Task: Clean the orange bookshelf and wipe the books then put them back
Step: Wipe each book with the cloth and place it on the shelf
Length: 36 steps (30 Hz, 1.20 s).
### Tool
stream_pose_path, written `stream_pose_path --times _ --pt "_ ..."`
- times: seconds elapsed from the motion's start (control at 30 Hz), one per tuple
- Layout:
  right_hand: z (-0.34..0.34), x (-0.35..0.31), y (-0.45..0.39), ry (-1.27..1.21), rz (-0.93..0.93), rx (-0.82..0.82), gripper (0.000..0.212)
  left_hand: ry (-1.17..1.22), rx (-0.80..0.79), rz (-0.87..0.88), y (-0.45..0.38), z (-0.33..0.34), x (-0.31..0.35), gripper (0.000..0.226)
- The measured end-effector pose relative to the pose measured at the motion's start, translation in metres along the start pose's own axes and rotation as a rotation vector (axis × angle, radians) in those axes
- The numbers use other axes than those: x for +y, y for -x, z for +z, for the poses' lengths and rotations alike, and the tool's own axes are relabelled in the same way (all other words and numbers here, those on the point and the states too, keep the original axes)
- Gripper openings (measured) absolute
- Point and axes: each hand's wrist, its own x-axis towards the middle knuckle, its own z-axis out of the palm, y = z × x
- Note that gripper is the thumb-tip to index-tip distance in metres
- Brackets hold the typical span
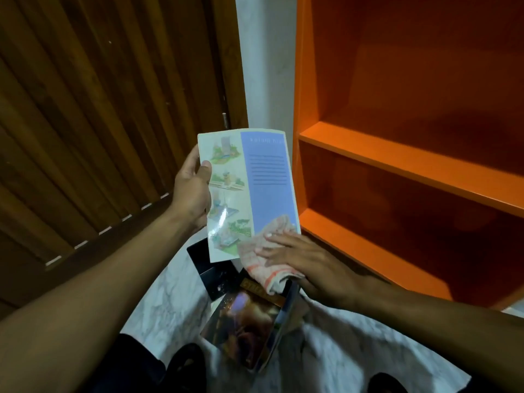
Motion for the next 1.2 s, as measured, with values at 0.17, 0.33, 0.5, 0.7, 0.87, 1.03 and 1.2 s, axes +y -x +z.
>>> stream_pose_path --times 0.17,0.33,0.5,0.7,0.87,1.03,1.2 --pt "0.005 -0.004 -0.004 -0.186 0.135 0.184 0.021 -0.19 -0.031 0.003 0.0 -0.011 -0.007 0.035" --pt "-0.03 0.0 -0.042 -0.292 0.463 0.642 0.016 -0.302 -0.18 -0.07 0.01 0.0 -0.023 0.018" --pt "-0.054 0.009 -0.074 -0.165 0.491 0.681 0.034 -0.25 -0.302 -0.096 0.027 0.026 -0.036 0.023" --pt "-0.013 0.004 -0.076 -0.11 0.38 0.426 0.045 0.092 -0.185 -0.194 0.028 0.042 -0.018 0.028" --pt "0.016 -0.009 -0.053 -0.128 0.164 0.249 0.038 0.277 0.021 -0.242 0.013 0.028 -0.012 0.028" --pt "0.026 -0.016 -0.028 -0.082 -0.008 0.041 0.034 0.272 0.126 -0.211 0.004 0.01 -0.002 0.034" --pt "0.029 -0.012 -0.012 -0.052 0.083 -0.02 0.039 0.231 0.143 -0.148 -0.003 -0.002 0.01 0.031"
